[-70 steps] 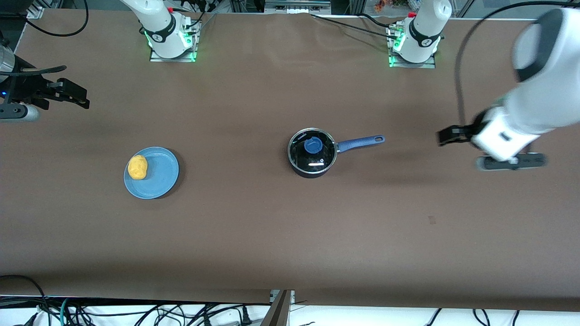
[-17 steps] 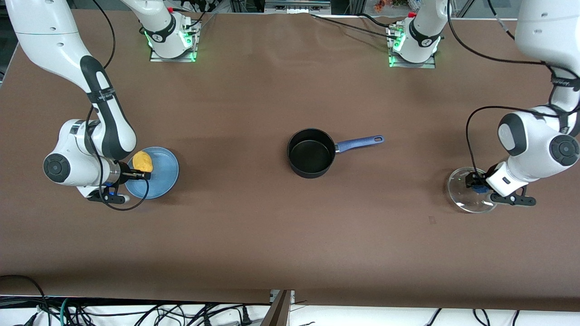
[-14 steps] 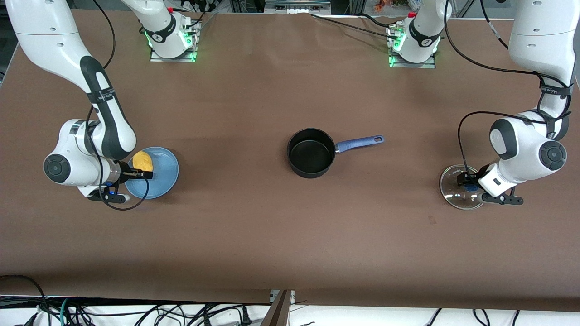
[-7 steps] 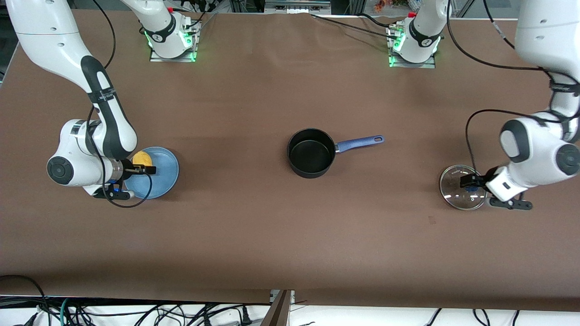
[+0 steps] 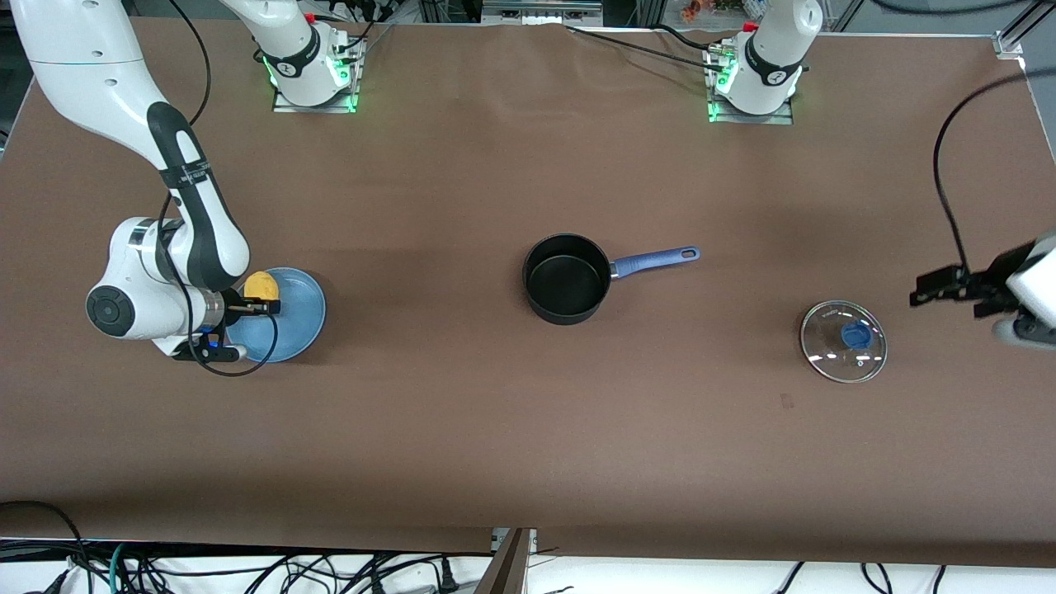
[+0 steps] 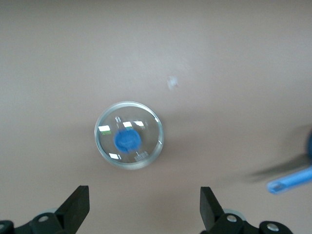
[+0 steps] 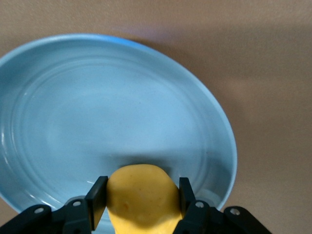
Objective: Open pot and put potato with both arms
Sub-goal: 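Carry the yellow potato with the right gripper over the open saucepan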
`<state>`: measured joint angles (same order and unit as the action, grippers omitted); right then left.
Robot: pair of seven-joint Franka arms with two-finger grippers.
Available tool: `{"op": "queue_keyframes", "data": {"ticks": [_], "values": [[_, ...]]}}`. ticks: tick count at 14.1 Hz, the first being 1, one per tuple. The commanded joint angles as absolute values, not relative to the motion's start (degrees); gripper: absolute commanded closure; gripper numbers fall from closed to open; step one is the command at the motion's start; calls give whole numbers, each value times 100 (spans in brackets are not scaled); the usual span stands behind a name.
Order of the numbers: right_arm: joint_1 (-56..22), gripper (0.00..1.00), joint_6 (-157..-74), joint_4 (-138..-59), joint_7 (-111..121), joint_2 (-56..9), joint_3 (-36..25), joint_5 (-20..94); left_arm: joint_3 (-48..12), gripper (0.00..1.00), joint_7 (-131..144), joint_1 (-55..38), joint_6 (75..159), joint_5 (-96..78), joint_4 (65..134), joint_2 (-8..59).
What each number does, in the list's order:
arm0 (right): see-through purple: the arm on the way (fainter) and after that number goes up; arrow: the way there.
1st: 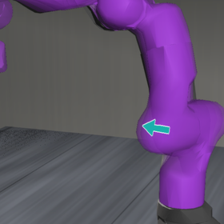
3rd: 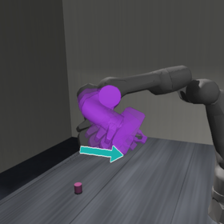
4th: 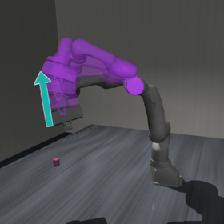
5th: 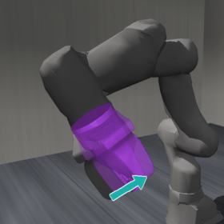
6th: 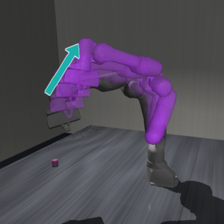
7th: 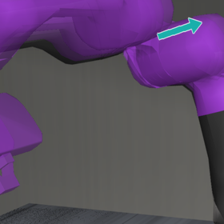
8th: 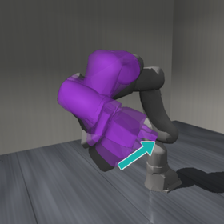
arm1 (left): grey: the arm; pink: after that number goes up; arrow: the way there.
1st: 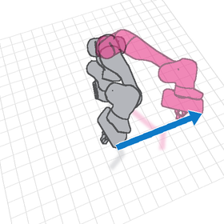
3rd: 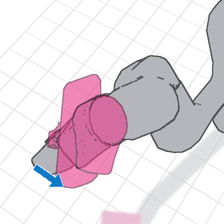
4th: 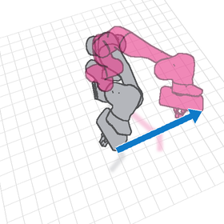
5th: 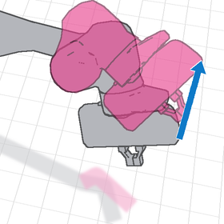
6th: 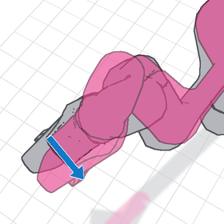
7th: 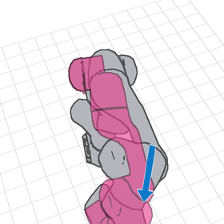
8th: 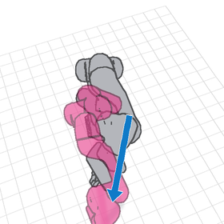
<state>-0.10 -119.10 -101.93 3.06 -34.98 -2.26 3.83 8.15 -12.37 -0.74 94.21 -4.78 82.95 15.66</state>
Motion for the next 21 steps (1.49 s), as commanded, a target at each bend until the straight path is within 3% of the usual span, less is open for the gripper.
{"op": "queue_keyframes", "data": {"ticks": [1, 4, 8, 15, 19, 21], "values": [[-96, 68, -10764, -9339, 117, -3471, -193, 475, 441, 0, -642, -114, 9044, -20, 8174, 1320], [-438, 68, -9652, -8509, -1208, -3533, 60, 605, 177, 0, -633, -140, 8851, 184, 8052, 1107], [-816, 68, -9729, -8490, -3247, -3533, 597, 2089, 149, 0, -624, -36, 8754, 132, 8033, 1160], [-3021, 67, -12635, -8333, -6526, -4015, 721, 3357, 123, 0, -624, -106, 8728, 158, 8007, 1213], [-3761, 64, -13419, -7972, -7601, -4359, 712, 3366, 167, 0, -633, -53, 8728, 141, 7998, 1213], [-3823, 51, -13596, -7972, -7804, -4394, 721, 3357, 167, 0, -633, -53, 8736, 141, 7998, 1213]]}}
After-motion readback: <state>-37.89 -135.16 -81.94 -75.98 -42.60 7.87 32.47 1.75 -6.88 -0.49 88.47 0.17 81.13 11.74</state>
